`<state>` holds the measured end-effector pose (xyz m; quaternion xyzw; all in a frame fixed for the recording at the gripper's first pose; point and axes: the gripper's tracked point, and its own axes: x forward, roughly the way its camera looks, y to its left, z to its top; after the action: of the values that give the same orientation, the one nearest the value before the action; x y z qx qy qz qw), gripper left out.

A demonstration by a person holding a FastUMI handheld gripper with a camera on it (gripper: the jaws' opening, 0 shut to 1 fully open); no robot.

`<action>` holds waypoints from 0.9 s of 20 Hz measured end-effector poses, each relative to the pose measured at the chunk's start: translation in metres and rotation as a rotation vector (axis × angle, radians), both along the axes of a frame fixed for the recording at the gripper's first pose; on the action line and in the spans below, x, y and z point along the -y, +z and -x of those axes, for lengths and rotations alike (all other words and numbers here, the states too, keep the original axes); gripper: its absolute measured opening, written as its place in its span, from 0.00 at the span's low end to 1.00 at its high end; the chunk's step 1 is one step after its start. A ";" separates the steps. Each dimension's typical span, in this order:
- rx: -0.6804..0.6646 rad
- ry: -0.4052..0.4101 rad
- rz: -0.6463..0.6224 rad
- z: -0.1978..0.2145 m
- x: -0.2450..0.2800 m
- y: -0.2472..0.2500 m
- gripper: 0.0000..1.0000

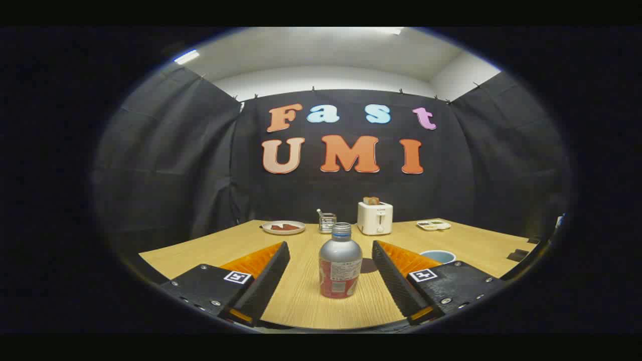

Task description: Take the bottle from table, then pour the juice into the cup, finally place the bottle on the coaster

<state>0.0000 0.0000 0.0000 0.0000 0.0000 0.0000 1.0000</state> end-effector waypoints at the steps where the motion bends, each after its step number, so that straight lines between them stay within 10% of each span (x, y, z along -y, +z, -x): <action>1: 0.012 0.000 0.002 0.000 -0.002 0.003 0.98; 18: -0.063 -0.013 0.060 -0.005 -0.012 -0.025 0.98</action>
<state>0.0055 0.0121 -0.0245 -0.0299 0.0314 -0.0065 0.9990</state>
